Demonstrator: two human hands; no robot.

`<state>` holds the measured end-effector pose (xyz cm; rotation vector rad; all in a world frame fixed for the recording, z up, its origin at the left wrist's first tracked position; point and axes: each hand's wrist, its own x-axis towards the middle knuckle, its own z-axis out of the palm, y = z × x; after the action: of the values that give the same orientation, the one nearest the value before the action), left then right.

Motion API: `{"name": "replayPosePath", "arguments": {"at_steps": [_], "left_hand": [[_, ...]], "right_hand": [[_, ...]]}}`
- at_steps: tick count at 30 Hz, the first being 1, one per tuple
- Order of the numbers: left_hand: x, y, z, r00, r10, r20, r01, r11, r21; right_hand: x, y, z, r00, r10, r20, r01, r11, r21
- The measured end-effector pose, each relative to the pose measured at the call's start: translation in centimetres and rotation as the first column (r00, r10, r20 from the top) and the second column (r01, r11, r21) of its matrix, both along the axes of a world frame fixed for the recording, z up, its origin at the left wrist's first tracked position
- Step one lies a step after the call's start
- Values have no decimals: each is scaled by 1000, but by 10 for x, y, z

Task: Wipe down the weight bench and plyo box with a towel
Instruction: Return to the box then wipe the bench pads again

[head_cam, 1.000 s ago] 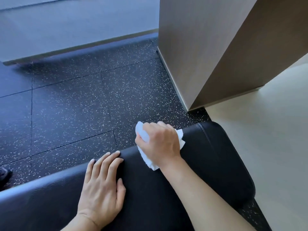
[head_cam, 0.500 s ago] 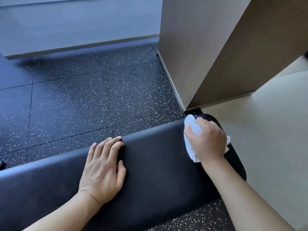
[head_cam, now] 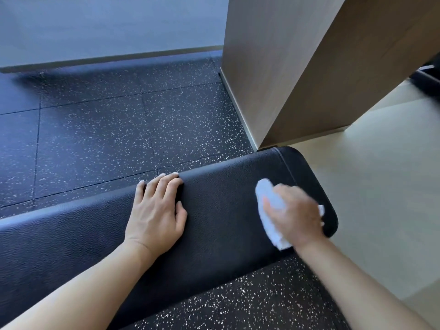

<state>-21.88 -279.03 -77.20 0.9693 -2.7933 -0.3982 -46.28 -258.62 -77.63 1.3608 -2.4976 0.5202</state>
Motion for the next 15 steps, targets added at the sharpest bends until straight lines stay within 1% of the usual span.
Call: {"name": "replayPosePath", "arguments": {"at_steps": [1, 2, 3, 4, 5, 6, 8, 10, 12, 13, 15], "left_hand": [[0, 0, 0, 1000, 4, -1, -4, 1000, 0], [-1, -1, 0, 1000, 9, -3, -9, 1000, 0], [-2, 0, 1, 1000, 11, -6, -11, 1000, -1], [-1, 1, 1, 1000, 9, -5, -9, 1000, 1], [-1, 1, 1, 1000, 9, -6, -9, 1000, 3], [1, 2, 1, 1000, 14, -9, -13, 1000, 6], [2, 2, 2, 1000, 24, -6, -23, 1000, 16], [4, 4, 2, 999, 36, -3, -36, 998, 41], [4, 4, 3, 999, 38, -4, -37, 998, 42], [7, 2, 3, 999, 36, -4, -36, 999, 29], [7, 2, 3, 1000, 18, -4, -17, 1000, 9]], "right_hand": [[-14, 2, 4, 984, -170, 45, 171, 985, -16], [-19, 1, 7, 947, -305, 100, 310, 950, -34], [-16, -3, 9, 914, -381, 139, 390, 919, -49], [-2, -11, 8, 900, -406, 156, 419, 906, -57], [20, -25, 5, 908, -391, 151, 405, 912, -71], [48, -41, 3, 930, -341, 140, 355, 930, -94], [109, -72, -2, 972, -194, 136, 210, 971, -118], [149, -94, -5, 985, -93, 147, 111, 987, -117], [155, -94, -7, 985, -44, 167, 68, 988, -138], [151, -88, -8, 988, 2, 157, 20, 990, -141], [125, -60, -5, 988, 71, 137, -56, 992, -112]]}}
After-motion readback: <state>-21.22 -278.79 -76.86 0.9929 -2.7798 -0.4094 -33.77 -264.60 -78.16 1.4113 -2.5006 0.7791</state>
